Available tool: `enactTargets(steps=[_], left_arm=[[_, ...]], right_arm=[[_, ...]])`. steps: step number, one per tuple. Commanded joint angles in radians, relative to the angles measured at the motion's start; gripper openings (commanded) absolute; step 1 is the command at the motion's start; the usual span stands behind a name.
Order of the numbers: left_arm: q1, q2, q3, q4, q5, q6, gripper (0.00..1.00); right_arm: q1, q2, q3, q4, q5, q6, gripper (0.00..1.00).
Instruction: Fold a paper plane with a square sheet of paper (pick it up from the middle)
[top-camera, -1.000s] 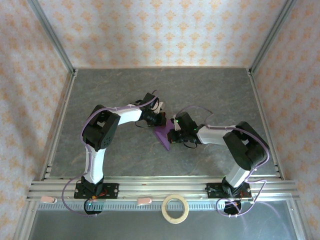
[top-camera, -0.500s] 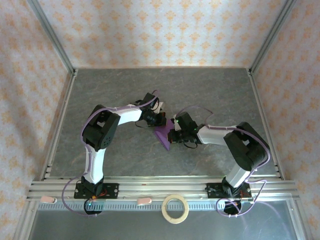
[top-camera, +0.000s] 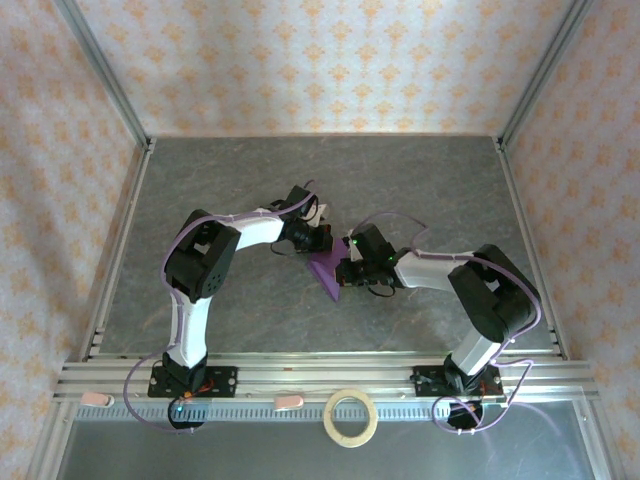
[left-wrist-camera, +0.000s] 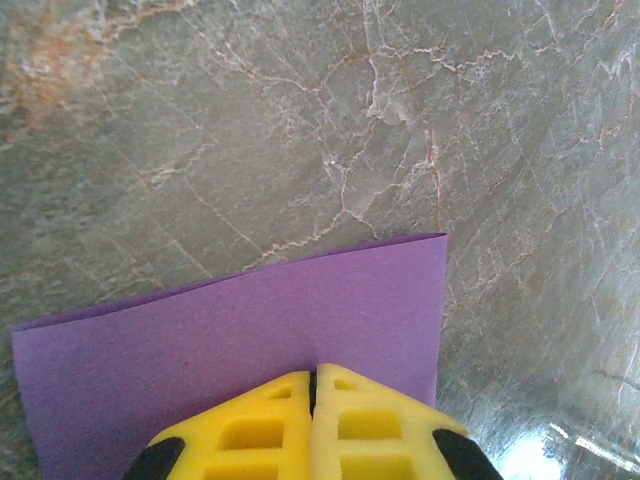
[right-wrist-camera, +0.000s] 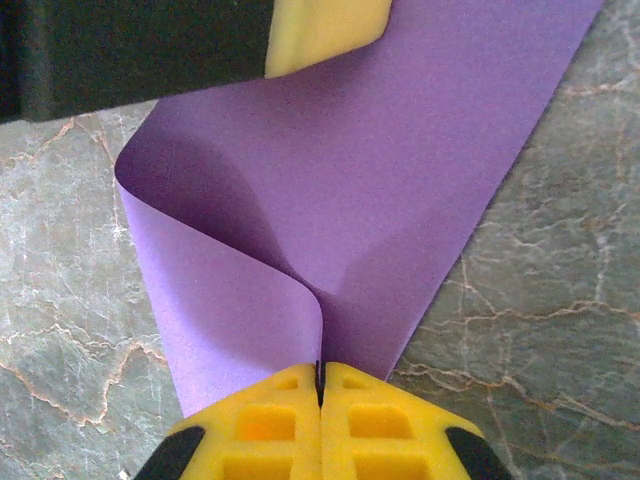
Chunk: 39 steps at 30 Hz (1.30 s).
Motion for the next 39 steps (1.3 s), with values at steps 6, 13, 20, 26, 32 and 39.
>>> enactTargets(steps=[6, 13, 20, 26, 32, 39], left_arm=[[0.0, 0.027, -0.029, -0.069, -0.071, 0.015, 0.01], [0.001, 0.028, -0.029, -0.068, -0.07, 0.016, 0.01], [0.0, 0.026, -0.031, -0.066, -0.072, 0.014, 0.01], [0.0, 0.018, 0.014, -0.081, -0.076, 0.018, 0.04], [0.001, -0.017, 0.101, -0.09, -0.099, 0.013, 0.24], [0.005, -0.167, 0.023, -0.005, -0.142, -0.051, 0.38]], right_arm=[[-0.008, 0.007, 0.024, -0.024, 0.018, 0.012, 0.0], [-0.008, 0.026, 0.03, -0.016, 0.017, 0.013, 0.0], [-0.008, 0.039, 0.025, -0.025, 0.025, 0.008, 0.0], [-0.008, 0.046, 0.024, -0.035, 0.031, 0.002, 0.0], [-0.008, 0.053, 0.009, -0.015, 0.03, 0.009, 0.0], [-0.008, 0.064, 0.0, 0.018, 0.023, 0.026, 0.0]])
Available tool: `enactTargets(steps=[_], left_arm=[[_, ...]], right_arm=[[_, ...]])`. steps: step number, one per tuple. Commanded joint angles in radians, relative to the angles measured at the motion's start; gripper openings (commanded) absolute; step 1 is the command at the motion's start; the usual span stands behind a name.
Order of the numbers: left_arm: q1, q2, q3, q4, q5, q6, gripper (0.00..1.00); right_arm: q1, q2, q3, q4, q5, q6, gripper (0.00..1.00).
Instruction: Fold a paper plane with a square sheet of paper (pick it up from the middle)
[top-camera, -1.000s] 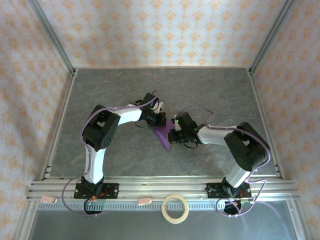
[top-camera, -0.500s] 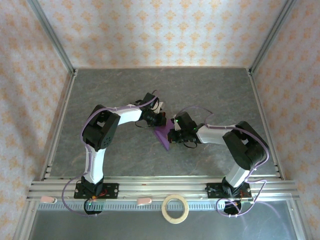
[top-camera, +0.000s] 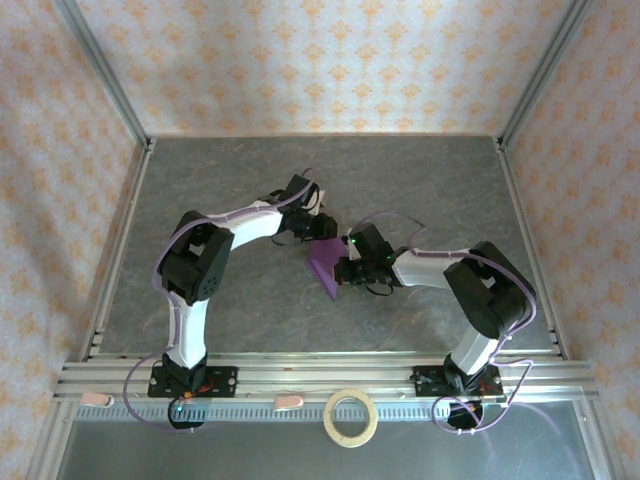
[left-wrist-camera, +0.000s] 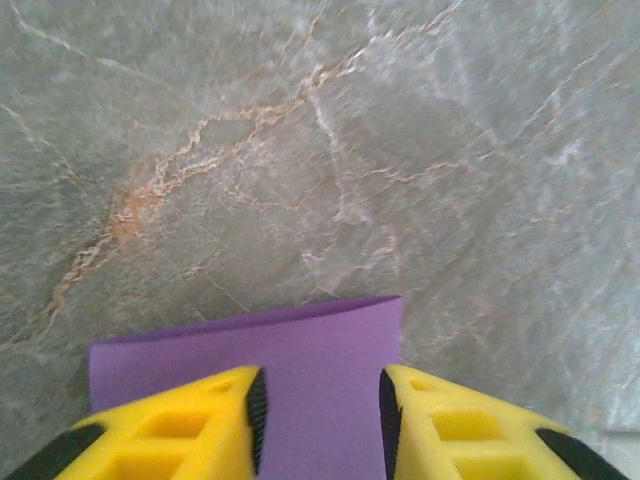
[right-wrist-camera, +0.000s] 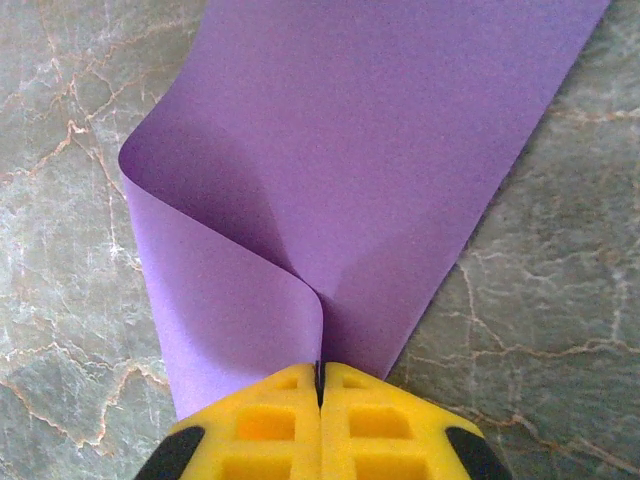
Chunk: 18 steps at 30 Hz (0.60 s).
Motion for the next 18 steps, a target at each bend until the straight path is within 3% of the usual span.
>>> enactTargets(steps=[1, 3, 8, 15, 18], left_arm=[[0.007, -0.131, -0.077, 0.056, -0.046, -0.05, 0.37], [0.012, -0.186, -0.156, 0.103, -0.04, -0.07, 0.33], [0.024, -0.316, -0.369, 0.25, 0.047, -0.204, 0.06], [0.021, -0.369, -0.587, 0.587, 0.248, -0.448, 0.0], [0.016, -0.359, -0.607, 0.591, 0.234, -0.463, 0.0]], right_arm=[[-0.006, 0.03, -0.013, -0.007, 0.024, 0.02, 0.0], [-0.006, 0.031, -0.013, -0.012, 0.03, 0.022, 0.0], [-0.005, 0.028, -0.018, -0.012, 0.037, 0.029, 0.0], [-0.006, 0.03, -0.024, -0.009, 0.046, 0.041, 0.0], [-0.005, 0.031, -0.027, -0.006, 0.044, 0.043, 0.0]])
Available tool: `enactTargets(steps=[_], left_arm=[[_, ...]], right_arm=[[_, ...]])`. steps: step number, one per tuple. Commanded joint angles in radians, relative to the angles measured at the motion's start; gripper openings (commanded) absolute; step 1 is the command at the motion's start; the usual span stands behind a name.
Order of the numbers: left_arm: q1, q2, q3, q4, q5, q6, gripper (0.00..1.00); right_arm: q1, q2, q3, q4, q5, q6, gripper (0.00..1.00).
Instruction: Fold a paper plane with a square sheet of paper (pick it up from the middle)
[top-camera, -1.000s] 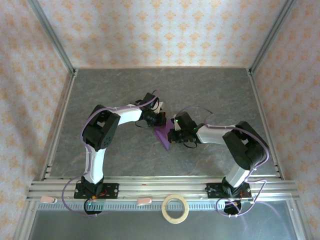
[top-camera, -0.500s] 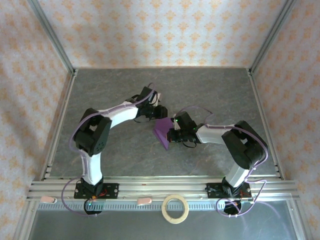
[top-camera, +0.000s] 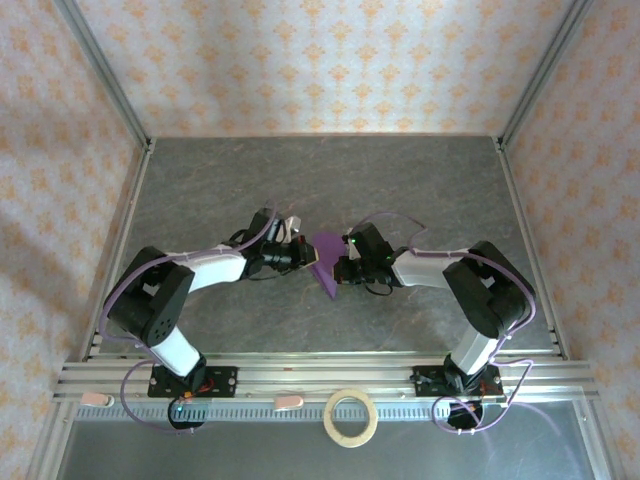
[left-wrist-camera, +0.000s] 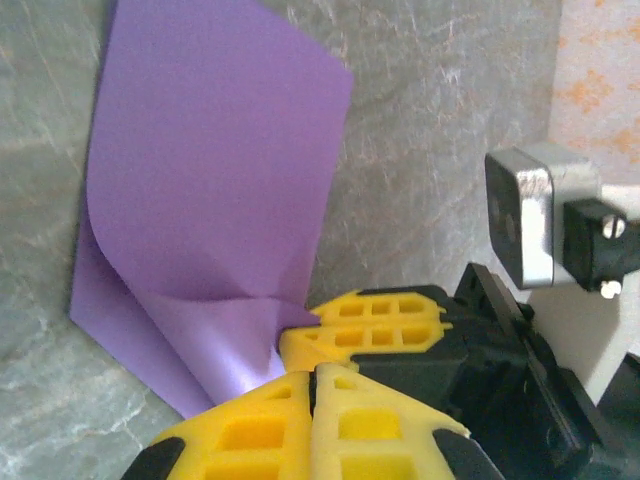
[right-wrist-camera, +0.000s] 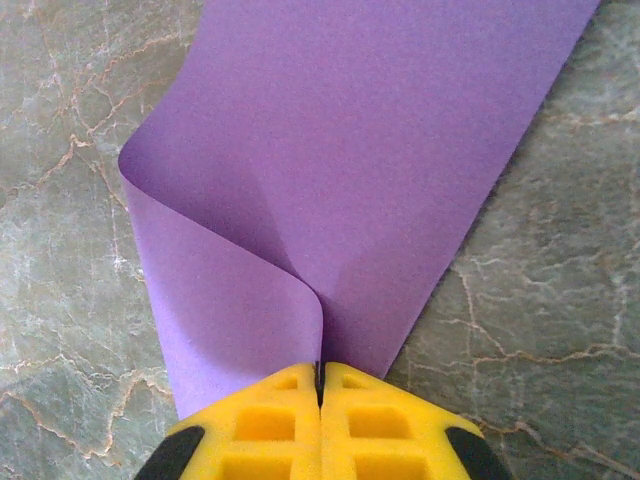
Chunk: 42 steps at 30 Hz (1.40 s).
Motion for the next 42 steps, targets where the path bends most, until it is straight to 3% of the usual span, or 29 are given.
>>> enactTargets(steps=[1, 6, 17, 29, 42], left_arm=[[-0.009, 0.004, -0.009, 0.125, 0.043, -0.083, 0.0], [-0.035, 0.03, 0.03, 0.035, -0.006, -0.029, 0.0], [-0.059, 0.134, 0.07, -0.001, 0.002, 0.017, 0.0], [-0.059, 0.142, 0.037, -0.17, -0.168, 0.113, 0.0], [-0.067, 0.06, 0.096, -0.115, -0.079, 0.116, 0.02]], right_arm=[[-0.005, 0.028, -0.025, -0.02, 0.042, 0.011, 0.0], [-0.006, 0.029, -0.022, -0.023, 0.042, 0.011, 0.0], [-0.006, 0.036, -0.017, -0.034, 0.045, 0.005, 0.0], [-0.006, 0.043, -0.014, -0.036, 0.042, 0.003, 0.0], [-0.006, 0.046, -0.011, -0.044, 0.05, 0.003, 0.0]])
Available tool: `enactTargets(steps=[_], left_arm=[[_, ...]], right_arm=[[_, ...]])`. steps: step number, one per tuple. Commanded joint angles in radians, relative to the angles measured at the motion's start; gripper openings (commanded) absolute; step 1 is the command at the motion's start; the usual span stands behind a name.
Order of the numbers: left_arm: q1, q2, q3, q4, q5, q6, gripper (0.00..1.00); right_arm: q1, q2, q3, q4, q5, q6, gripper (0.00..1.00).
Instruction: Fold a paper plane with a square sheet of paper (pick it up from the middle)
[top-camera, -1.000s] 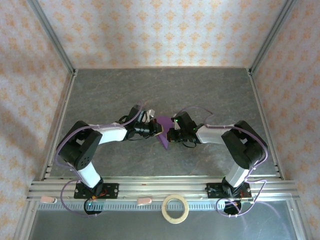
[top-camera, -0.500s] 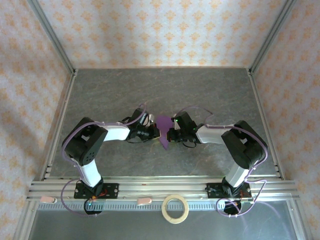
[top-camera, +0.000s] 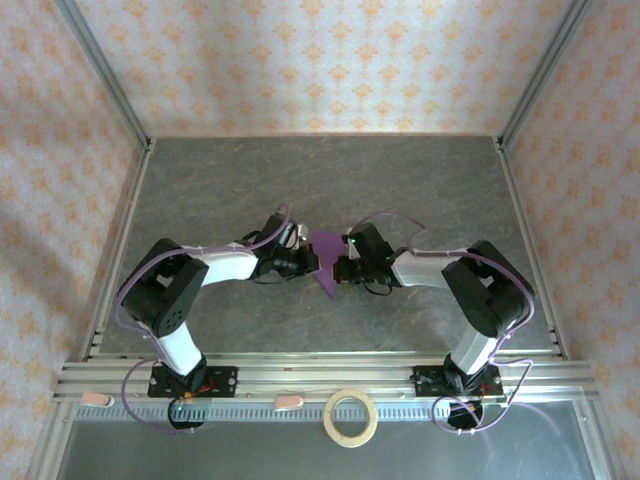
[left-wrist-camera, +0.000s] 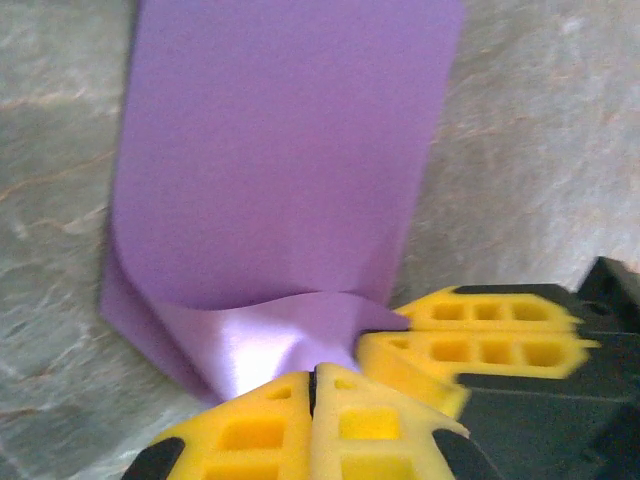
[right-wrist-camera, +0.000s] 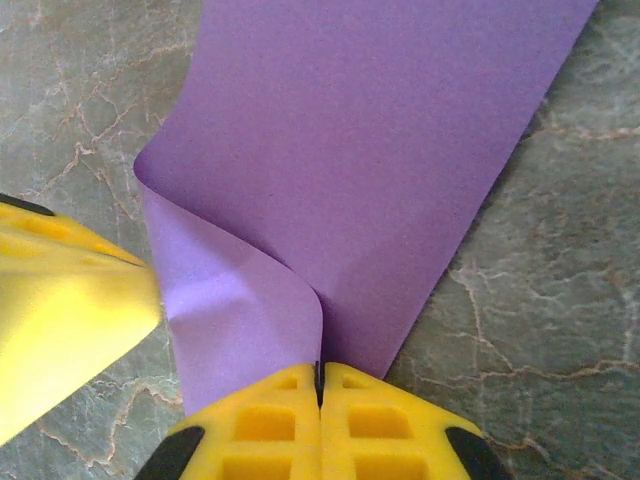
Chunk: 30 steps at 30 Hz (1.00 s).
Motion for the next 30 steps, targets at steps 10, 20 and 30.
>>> enactTargets(steps=[10, 20, 30], left_arm=[[-0.016, 0.075, -0.005, -0.007, -0.007, 0.04, 0.01], [-0.016, 0.121, -0.07, -0.001, -0.052, 0.064, 0.0], [-0.016, 0.107, -0.068, -0.008, -0.067, 0.07, 0.0]], right_arm=[[-0.006, 0.037, -0.002, -0.068, 0.045, 0.004, 0.0], [-0.006, -0.059, 0.04, -0.075, 0.055, 0.048, 0.25], [-0.003, -0.163, 0.007, -0.015, -0.108, 0.201, 0.28]])
